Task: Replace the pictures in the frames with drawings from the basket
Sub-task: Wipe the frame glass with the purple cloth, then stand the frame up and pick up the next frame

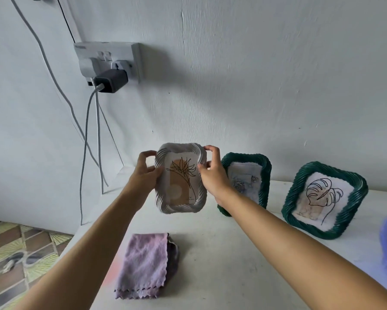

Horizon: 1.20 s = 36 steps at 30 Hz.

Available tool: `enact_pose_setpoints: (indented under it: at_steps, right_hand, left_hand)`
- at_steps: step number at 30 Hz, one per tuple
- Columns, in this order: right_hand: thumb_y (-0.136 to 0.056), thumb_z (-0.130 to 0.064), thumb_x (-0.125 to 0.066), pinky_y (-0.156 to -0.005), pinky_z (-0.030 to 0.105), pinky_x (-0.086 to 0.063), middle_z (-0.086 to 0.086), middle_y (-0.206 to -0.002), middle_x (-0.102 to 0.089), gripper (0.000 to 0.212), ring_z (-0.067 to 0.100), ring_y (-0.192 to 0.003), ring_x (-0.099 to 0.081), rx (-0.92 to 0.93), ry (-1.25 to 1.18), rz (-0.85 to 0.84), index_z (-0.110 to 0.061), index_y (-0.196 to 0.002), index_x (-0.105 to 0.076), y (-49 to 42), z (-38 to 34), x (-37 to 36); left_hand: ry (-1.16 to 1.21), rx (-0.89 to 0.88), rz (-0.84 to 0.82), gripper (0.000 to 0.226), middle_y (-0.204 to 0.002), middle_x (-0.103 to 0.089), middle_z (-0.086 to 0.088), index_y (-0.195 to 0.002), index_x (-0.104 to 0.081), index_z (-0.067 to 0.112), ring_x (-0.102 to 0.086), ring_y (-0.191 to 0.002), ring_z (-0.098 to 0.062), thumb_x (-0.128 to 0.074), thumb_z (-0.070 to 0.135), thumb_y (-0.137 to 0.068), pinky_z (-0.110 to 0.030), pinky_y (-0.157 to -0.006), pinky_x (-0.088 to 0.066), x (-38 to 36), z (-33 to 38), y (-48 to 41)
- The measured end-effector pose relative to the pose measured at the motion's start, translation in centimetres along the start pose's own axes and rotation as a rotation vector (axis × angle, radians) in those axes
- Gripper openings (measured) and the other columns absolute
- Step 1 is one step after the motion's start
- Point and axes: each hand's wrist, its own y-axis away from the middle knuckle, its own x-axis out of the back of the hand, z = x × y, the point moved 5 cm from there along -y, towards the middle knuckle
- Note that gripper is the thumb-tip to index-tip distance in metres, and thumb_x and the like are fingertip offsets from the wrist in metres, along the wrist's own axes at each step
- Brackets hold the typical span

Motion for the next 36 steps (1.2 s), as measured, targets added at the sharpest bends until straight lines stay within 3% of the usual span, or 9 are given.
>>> enact_pose_setpoints:
  at_steps: [5,9,11,13,17,26,31,33,36]
  right_hand:
    - [-0.101,-0.006,-0.047,-0.053,0.02,-0.041,-0.005,-0.072,-0.051,0.04,0.012,-0.057,-0.05,0.092,0.082,0.065,-0.025,-0.134,-0.037,-0.9,1.0,-0.8]
    - [-0.102,-0.007,-0.048,-0.053,0.014,-0.04,-0.008,-0.071,-0.052,0.041,0.007,-0.058,-0.05,0.129,0.112,0.042,-0.022,-0.139,-0.036,0.2,2.8,-1.3]
    - [-0.102,-0.006,-0.048,-0.054,0.013,-0.039,-0.009,-0.071,-0.05,0.043,0.002,-0.055,-0.048,0.152,0.12,0.027,-0.021,-0.14,-0.036,0.7,3.1,-1.3]
    - [-0.102,-0.005,-0.048,-0.053,0.01,-0.038,-0.011,-0.073,-0.049,0.044,-0.002,-0.054,-0.049,0.162,0.133,0.017,-0.021,-0.141,-0.035,0.9,3.2,-1.2]
    - [-0.103,-0.008,-0.048,-0.051,0.007,-0.038,-0.014,-0.078,-0.049,0.049,-0.001,-0.057,-0.05,0.156,0.161,-0.008,-0.024,-0.146,-0.032,1.4,3.2,-1.1]
    - [-0.102,-0.005,-0.049,-0.054,0.005,-0.04,-0.015,-0.083,-0.05,0.06,0.0,-0.066,-0.051,0.128,0.224,-0.046,-0.03,-0.151,-0.026,2.3,2.9,-0.7]
    - [-0.1,-0.001,-0.049,-0.059,0.011,-0.044,-0.006,-0.084,-0.055,0.071,0.013,-0.072,-0.058,0.099,0.278,-0.059,-0.037,-0.154,-0.019,2.8,3.1,-0.4]
    - [-0.1,-0.003,-0.05,-0.069,0.019,-0.051,-0.007,-0.091,-0.059,0.074,0.018,-0.083,-0.063,0.095,0.274,-0.075,-0.037,-0.156,-0.016,3.2,2.9,-0.4]
    - [-0.101,-0.006,-0.051,-0.092,0.041,-0.055,0.01,-0.114,-0.064,0.076,0.031,-0.107,-0.063,0.091,0.267,-0.107,-0.036,-0.158,-0.011,4.2,2.5,-0.3]
  left_hand:
    - [0.005,-0.059,0.016,0.031,-0.081,-0.066,-0.012,-0.128,-0.041,0.024,-0.059,-0.069,-0.019,-0.051,0.008,-0.103,-0.038,-0.069,-0.046,-0.2,-1.9,-1.3]
    - [-0.03,-0.057,0.013,0.029,-0.084,-0.068,-0.014,-0.12,-0.044,0.04,-0.06,-0.076,-0.023,-0.051,0.017,-0.104,-0.051,-0.078,-0.05,0.1,-4.7,-1.0]
    - [-0.064,-0.051,0.004,0.03,-0.094,-0.07,-0.019,-0.12,-0.044,0.047,-0.061,-0.082,-0.027,-0.052,0.023,-0.102,-0.061,-0.091,-0.051,0.2,-5.5,-0.6]
    - [-0.093,-0.054,-0.007,0.034,-0.099,-0.071,-0.021,-0.123,-0.041,0.05,-0.063,-0.086,-0.038,-0.055,0.035,-0.097,-0.067,-0.096,-0.047,0.4,-5.9,-0.2]
    - [-0.126,-0.055,-0.027,0.036,-0.098,-0.075,-0.015,-0.129,-0.038,0.049,-0.065,-0.101,-0.046,-0.054,0.031,-0.102,-0.063,-0.098,-0.049,0.5,-6.2,0.2]
    - [-0.133,-0.063,0.046,0.04,-0.097,-0.073,-0.017,-0.135,-0.039,0.045,-0.069,-0.092,-0.035,-0.055,0.029,-0.102,-0.06,-0.093,-0.053,0.4,-6.1,0.7]
    - [-0.153,-0.073,0.088,0.045,-0.094,-0.07,-0.013,-0.142,-0.039,0.04,-0.066,-0.086,-0.026,-0.055,0.025,-0.102,-0.05,-0.088,-0.055,0.2,-6.2,1.1]
    - [-0.167,-0.072,0.1,0.048,-0.093,-0.069,-0.009,-0.144,-0.038,0.039,-0.065,-0.083,-0.022,-0.054,0.021,-0.103,-0.034,-0.078,-0.056,0.2,-6.4,1.3]
    - [-0.242,-0.069,0.103,0.056,-0.104,-0.067,-0.005,-0.15,-0.033,0.041,-0.063,-0.077,-0.01,-0.054,0.021,-0.103,-0.009,-0.058,-0.045,0.1,-6.2,1.9]
